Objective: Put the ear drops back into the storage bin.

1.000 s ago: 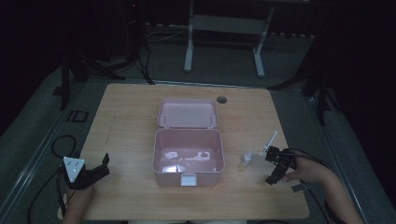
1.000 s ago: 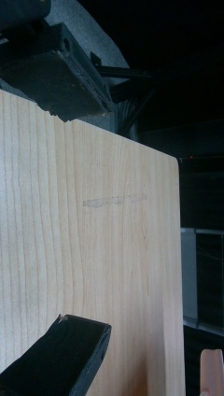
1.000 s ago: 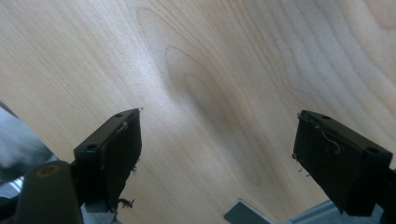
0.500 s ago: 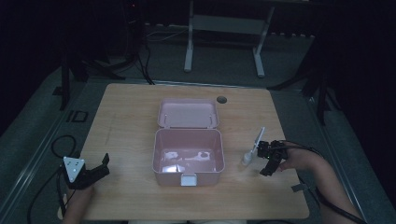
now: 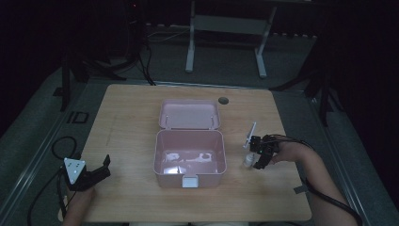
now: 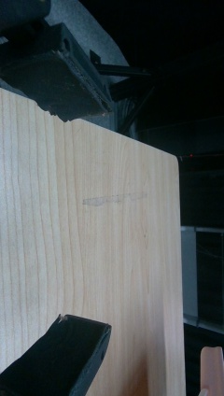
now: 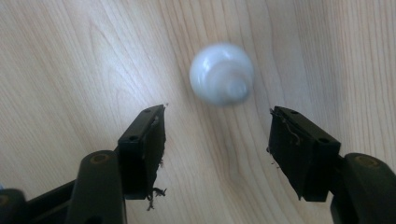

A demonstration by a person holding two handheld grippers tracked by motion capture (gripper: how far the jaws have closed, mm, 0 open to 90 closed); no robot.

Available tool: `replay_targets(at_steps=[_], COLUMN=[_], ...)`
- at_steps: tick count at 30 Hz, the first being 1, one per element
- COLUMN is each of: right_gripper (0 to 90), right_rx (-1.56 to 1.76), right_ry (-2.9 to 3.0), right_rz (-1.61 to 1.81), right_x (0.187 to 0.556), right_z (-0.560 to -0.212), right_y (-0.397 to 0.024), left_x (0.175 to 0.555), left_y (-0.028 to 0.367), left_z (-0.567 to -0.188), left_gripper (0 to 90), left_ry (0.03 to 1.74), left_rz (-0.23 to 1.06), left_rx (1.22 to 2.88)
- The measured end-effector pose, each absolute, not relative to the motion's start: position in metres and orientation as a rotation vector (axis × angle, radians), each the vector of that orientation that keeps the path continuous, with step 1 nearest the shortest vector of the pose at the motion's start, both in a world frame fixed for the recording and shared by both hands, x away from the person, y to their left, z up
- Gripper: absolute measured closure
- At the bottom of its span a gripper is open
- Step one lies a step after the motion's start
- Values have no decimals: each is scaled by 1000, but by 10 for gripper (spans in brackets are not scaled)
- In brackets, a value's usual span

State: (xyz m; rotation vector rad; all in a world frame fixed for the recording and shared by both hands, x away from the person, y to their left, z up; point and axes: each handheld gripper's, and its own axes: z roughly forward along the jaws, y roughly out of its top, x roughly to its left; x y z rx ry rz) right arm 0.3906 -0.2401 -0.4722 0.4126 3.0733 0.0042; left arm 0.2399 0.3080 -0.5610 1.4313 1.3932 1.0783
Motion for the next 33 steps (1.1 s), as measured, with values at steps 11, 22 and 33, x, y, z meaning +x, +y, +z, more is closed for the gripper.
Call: replay_targets(at_steps=[11,22,33], right_gripper=[408,587,596], right_rx=[329,238,136], right_ry=[3095,3078,3075], right_rz=[-13,-60,-84], right_x=[395,395,383], right_z=[-481,-492,-472], right_y=[-219,-212,-206], left_x=[240,240,240], left_y=[308,308,308], left_z=[-561,-561,-561], left_gripper=[3,3,3], left_ry=[1389,1388,1389], left_rz=[1078,1077,1077], left_rx=[1433,1435,1434])
